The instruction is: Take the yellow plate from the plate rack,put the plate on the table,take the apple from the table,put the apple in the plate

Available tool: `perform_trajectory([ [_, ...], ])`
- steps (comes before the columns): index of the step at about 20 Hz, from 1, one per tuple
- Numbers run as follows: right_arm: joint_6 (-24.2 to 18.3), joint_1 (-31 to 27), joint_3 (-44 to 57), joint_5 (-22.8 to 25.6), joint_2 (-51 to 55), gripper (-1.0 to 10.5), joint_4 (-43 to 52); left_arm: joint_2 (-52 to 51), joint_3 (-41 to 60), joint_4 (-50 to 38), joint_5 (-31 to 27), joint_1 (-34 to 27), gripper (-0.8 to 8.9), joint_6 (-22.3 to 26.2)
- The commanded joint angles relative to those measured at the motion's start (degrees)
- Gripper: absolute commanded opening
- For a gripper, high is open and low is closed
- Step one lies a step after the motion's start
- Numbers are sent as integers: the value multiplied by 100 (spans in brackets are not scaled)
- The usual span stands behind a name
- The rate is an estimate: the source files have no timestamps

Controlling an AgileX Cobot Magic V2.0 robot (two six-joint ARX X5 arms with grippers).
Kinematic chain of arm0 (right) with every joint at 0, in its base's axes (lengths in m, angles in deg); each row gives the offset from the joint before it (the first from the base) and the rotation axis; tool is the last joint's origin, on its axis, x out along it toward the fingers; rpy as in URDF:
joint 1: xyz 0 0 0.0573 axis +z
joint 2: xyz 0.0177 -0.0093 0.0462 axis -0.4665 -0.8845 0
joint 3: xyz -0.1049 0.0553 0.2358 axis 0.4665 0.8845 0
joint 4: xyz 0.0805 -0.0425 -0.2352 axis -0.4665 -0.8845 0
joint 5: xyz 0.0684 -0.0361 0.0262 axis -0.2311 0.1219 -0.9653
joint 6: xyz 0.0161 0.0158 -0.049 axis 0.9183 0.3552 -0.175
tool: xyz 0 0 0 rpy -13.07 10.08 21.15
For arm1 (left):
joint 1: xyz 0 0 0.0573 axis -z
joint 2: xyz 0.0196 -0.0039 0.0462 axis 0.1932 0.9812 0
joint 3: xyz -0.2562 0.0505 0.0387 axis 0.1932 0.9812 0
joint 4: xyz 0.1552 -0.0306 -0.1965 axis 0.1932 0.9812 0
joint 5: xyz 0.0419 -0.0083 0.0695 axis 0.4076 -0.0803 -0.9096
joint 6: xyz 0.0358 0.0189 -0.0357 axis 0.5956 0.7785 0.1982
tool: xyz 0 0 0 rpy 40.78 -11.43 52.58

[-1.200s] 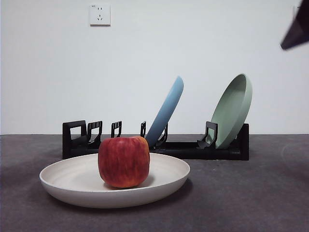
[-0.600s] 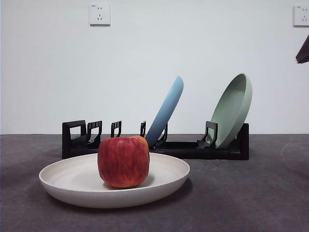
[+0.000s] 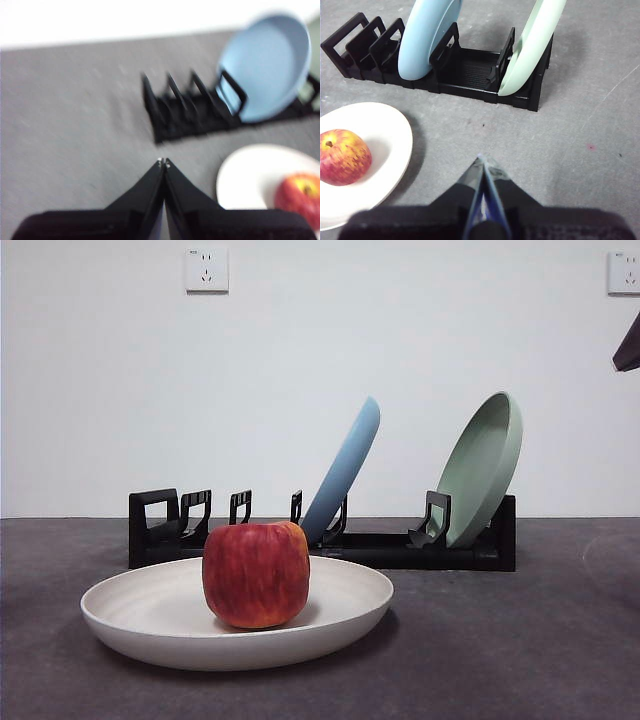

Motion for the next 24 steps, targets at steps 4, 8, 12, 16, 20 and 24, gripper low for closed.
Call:
perform_trajectory([
  [4,-2,9,31,44,4,-16,28,-1016,813,-723,120,-1012,-3,275],
  [8,-4,9,31,42,4,-16,28,-1574,1886,-1388,387,-1537,-3,280],
  [12,-2,9,28,44,4,-16,28,-1899,2653,-1731,380,-1580,-3,260],
  [16,-4,9,31,44,4,-16,28,-2118,3008,-1602,348,-1578,-3,214],
  [20,-4,9,31,48,4,-16,28,-2118,3008,-1530,334,-1578,-3,208],
  [24,-4,9,31,107,4,-16,28,-2116,3008,-1543,328,-1578,-3,214],
])
